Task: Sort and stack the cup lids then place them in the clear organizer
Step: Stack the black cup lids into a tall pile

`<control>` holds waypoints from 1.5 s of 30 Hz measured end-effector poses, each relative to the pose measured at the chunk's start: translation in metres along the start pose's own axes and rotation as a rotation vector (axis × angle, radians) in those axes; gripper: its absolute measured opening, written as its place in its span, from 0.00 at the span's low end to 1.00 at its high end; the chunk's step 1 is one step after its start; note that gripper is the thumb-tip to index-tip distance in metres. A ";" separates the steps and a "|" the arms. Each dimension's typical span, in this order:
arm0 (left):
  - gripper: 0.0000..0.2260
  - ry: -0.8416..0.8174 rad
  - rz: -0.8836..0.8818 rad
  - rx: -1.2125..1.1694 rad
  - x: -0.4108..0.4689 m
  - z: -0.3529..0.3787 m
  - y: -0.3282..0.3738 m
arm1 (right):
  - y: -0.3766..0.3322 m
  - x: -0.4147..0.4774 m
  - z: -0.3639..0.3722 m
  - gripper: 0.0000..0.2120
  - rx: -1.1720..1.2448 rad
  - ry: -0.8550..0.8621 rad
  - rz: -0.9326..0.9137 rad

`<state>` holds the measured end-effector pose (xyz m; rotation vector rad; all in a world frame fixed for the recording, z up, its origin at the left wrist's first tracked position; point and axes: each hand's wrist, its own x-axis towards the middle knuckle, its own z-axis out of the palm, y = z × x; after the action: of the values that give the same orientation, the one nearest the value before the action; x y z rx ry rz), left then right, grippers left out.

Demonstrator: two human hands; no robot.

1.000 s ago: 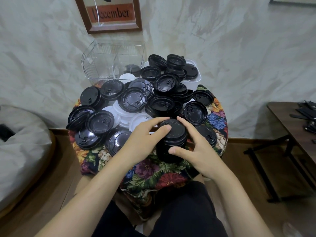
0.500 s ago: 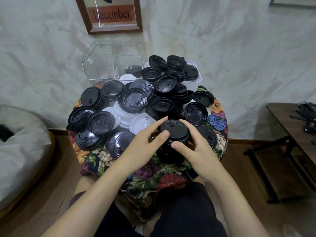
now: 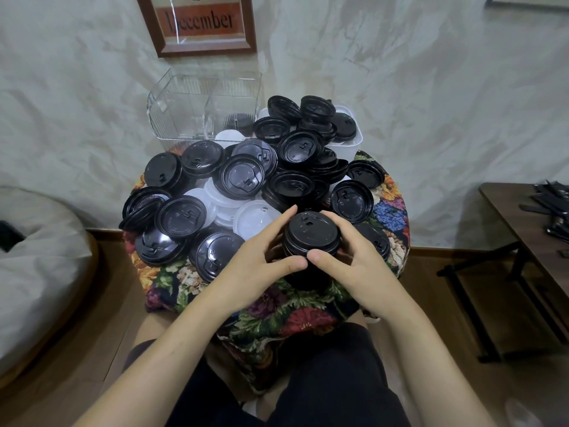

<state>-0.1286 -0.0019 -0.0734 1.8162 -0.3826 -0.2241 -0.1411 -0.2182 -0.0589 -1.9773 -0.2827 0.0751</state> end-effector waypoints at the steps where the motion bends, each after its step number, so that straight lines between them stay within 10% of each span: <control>1: 0.36 0.004 0.001 0.004 0.001 -0.001 -0.001 | -0.001 0.001 -0.001 0.32 -0.001 -0.005 0.002; 45: 0.35 -0.056 0.019 -0.006 0.004 -0.009 -0.003 | -0.013 0.014 -0.016 0.37 -0.107 -0.117 0.005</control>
<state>-0.1217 0.0050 -0.0735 1.8022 -0.4381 -0.2630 -0.1266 -0.2246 -0.0394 -2.0838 -0.3641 0.1826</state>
